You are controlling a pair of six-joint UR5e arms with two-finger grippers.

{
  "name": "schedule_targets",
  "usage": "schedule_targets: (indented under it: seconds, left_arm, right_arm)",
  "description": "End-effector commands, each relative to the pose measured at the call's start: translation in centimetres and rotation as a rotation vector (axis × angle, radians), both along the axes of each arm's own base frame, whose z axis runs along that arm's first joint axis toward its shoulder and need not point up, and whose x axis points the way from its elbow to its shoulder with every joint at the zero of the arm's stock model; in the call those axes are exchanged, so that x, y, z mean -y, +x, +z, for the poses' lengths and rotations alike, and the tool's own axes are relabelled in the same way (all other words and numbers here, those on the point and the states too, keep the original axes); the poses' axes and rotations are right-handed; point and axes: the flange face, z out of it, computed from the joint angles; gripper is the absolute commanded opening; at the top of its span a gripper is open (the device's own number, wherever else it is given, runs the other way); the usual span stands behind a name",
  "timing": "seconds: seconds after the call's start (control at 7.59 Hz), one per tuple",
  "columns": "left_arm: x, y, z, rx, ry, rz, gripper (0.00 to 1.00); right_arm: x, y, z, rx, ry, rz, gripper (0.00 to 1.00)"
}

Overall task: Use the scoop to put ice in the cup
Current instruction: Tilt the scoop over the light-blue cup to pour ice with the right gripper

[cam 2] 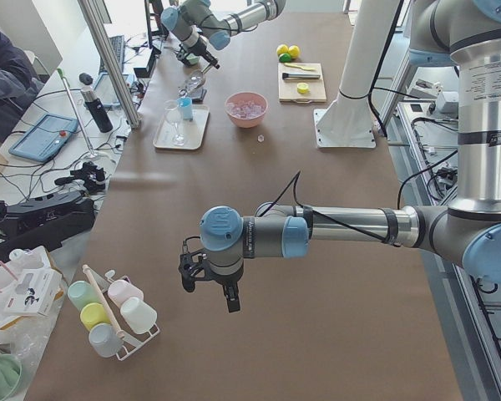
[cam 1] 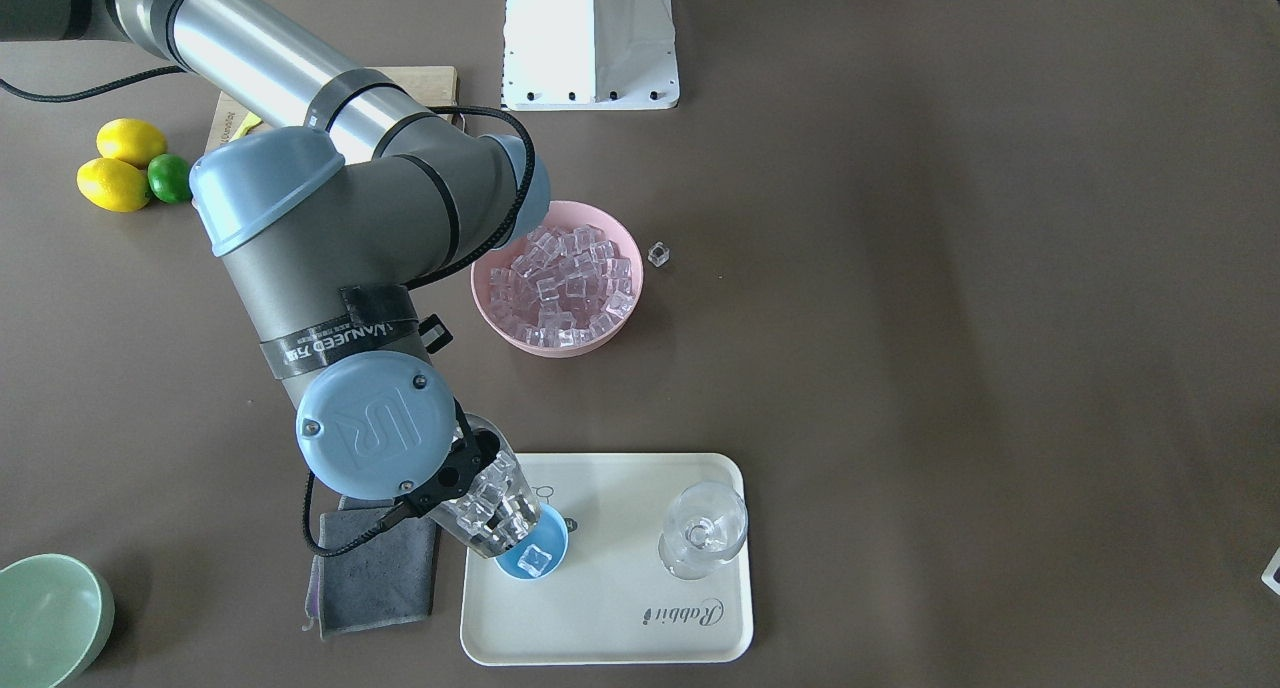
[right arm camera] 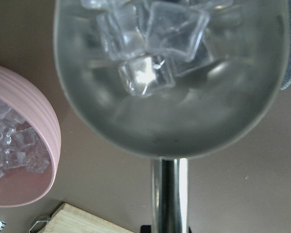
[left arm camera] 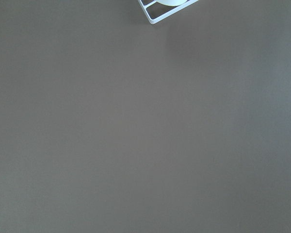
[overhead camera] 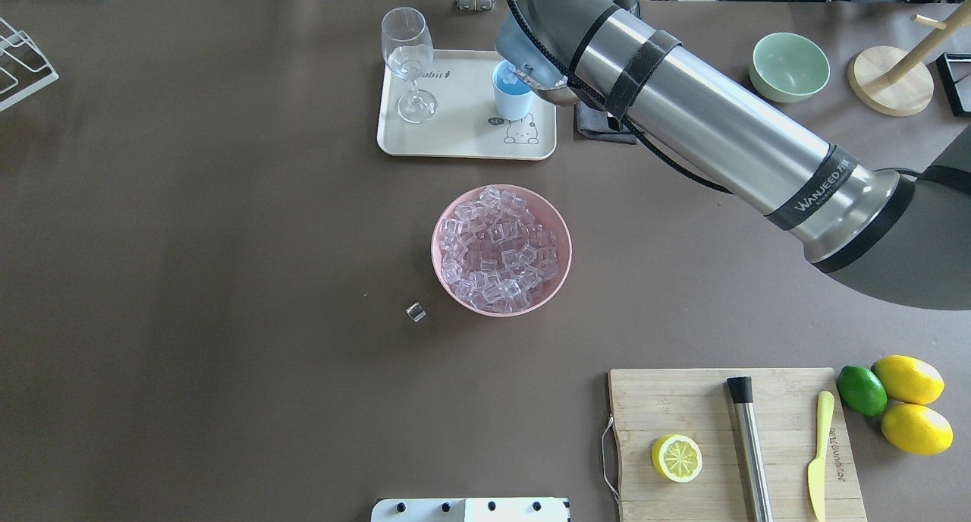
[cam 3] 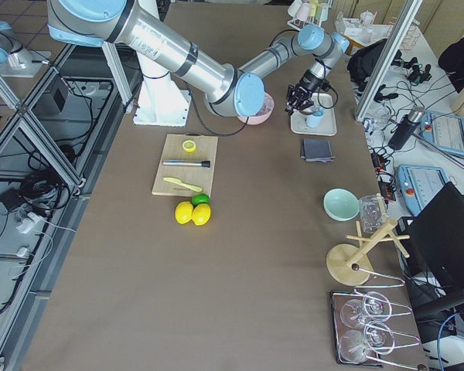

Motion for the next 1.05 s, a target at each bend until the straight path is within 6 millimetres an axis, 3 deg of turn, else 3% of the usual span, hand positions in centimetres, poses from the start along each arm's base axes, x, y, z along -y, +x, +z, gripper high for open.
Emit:
schedule_targets:
  seconds: [0.0,0.4,0.53,0.92]
  left_arm:
    - [-0.1,0.0,0.5,-0.004,-0.046,-0.041,0.98]
    - [0.0,0.0,0.2,0.002,-0.029,-0.031,0.98]
    - [0.3,0.0,0.2,0.016,0.045,0.012,0.98]
    - [0.3,0.0,1.0,0.015,0.048,0.029,0.98]
  right_arm:
    - [0.5,-0.3,-0.4,-0.006,-0.009,-0.014,0.0]
    - [0.4,-0.3,-0.7,-0.02,-0.035,-0.035,0.0]
    - [0.6,-0.5,-0.1,-0.032,-0.051,-0.041,0.0]
    - [1.3,-0.8,0.9,-0.062,-0.066,-0.064,0.0]
